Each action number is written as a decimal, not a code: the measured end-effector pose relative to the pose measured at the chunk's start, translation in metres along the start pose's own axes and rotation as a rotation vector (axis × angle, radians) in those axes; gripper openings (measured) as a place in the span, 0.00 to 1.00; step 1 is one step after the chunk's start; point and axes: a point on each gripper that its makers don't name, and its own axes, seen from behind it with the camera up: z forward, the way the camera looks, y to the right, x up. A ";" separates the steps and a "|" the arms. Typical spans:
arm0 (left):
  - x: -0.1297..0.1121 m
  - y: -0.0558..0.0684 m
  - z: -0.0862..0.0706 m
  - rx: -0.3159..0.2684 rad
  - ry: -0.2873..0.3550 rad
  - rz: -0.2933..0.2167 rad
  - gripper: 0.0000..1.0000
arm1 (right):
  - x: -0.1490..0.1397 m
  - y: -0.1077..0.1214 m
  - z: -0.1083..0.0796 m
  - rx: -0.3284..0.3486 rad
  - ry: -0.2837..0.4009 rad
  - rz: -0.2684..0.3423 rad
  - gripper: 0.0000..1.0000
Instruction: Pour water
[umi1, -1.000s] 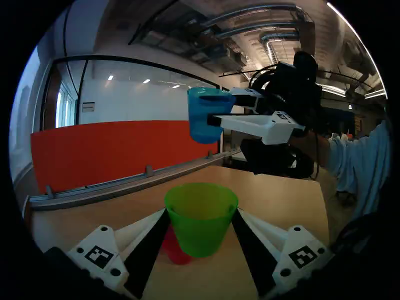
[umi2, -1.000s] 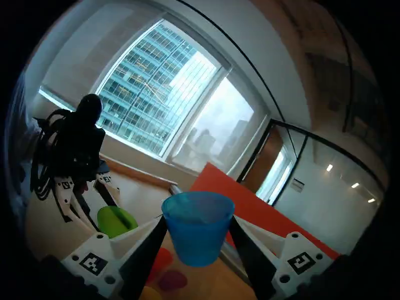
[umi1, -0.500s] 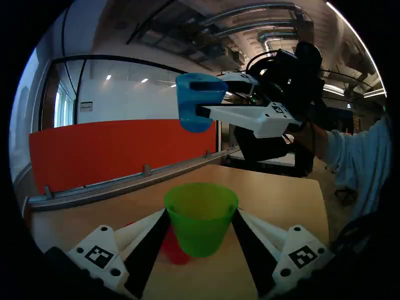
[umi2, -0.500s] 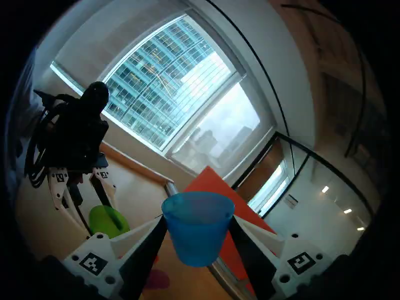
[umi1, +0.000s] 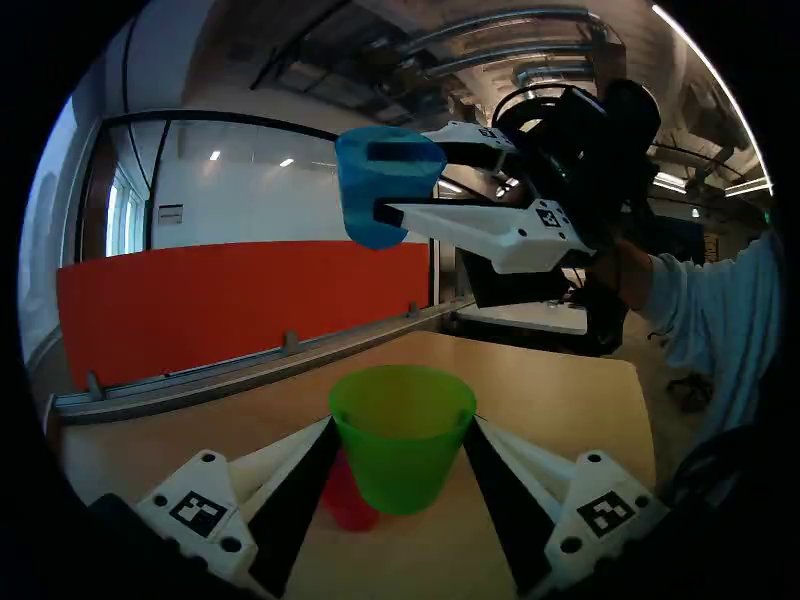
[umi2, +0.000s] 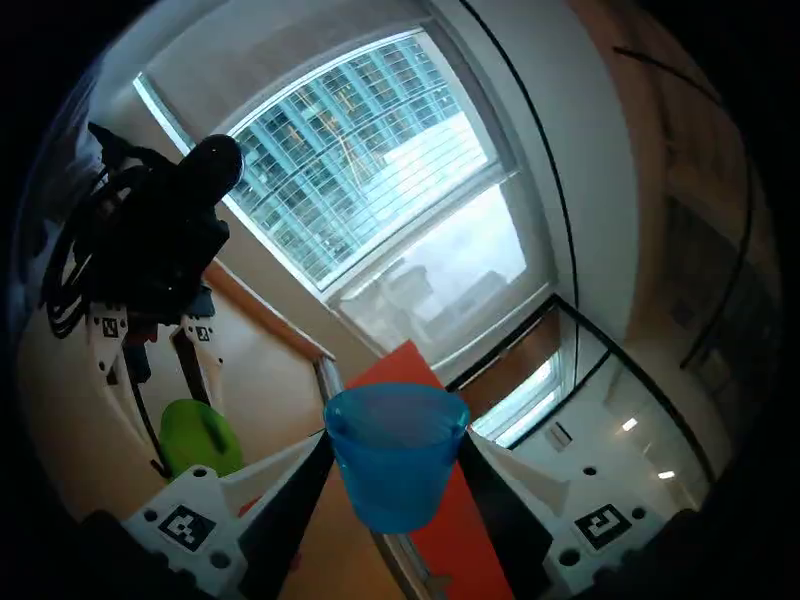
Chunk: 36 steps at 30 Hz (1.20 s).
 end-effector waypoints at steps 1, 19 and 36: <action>0.000 0.000 0.000 0.000 0.000 0.000 0.85 | 0.000 0.000 0.001 0.000 -0.002 -0.012 0.88; 0.002 0.000 0.004 -0.005 0.003 -0.003 0.85 | -0.001 0.001 0.006 -0.008 -0.019 -0.163 0.88; 0.005 0.002 0.002 -0.006 0.006 -0.001 0.85 | 0.006 0.012 0.009 -0.031 -0.022 -0.236 0.88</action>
